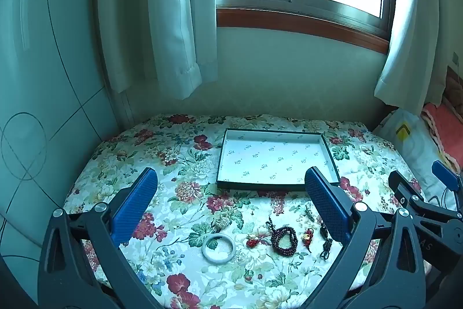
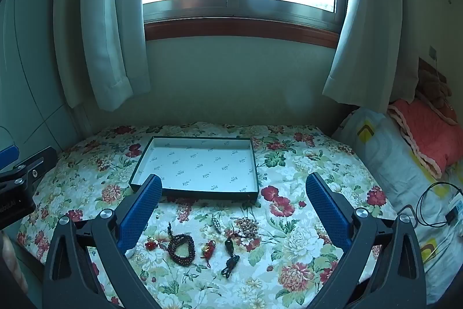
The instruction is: Organize jewelry
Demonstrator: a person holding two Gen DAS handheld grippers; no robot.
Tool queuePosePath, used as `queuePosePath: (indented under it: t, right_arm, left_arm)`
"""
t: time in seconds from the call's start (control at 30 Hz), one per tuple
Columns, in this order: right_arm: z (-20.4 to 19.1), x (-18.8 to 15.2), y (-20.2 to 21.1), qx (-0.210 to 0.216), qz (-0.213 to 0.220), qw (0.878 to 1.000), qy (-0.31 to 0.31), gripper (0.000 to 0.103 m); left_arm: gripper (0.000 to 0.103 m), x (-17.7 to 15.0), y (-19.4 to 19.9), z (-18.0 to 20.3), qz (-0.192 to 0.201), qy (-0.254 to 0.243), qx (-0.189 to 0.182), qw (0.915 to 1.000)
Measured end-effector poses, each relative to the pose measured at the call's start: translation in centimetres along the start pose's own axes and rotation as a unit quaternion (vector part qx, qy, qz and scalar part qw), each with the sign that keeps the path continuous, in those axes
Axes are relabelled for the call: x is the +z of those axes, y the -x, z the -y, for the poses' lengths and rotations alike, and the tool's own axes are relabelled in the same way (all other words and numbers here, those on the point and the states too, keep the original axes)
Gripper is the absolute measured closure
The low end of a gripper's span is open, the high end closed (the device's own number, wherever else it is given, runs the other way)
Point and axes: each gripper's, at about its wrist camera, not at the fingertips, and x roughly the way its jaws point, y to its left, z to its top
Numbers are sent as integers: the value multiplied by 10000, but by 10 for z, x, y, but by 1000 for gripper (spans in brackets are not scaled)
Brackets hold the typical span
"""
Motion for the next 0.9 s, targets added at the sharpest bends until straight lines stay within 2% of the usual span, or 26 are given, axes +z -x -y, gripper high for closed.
queuePosePath:
  t: [0.9]
  right_arm:
    - [-1, 4, 1, -16, 36, 10000, 27, 4]
  left_arm:
    - [2, 5, 7, -4, 63, 24, 1, 10000]
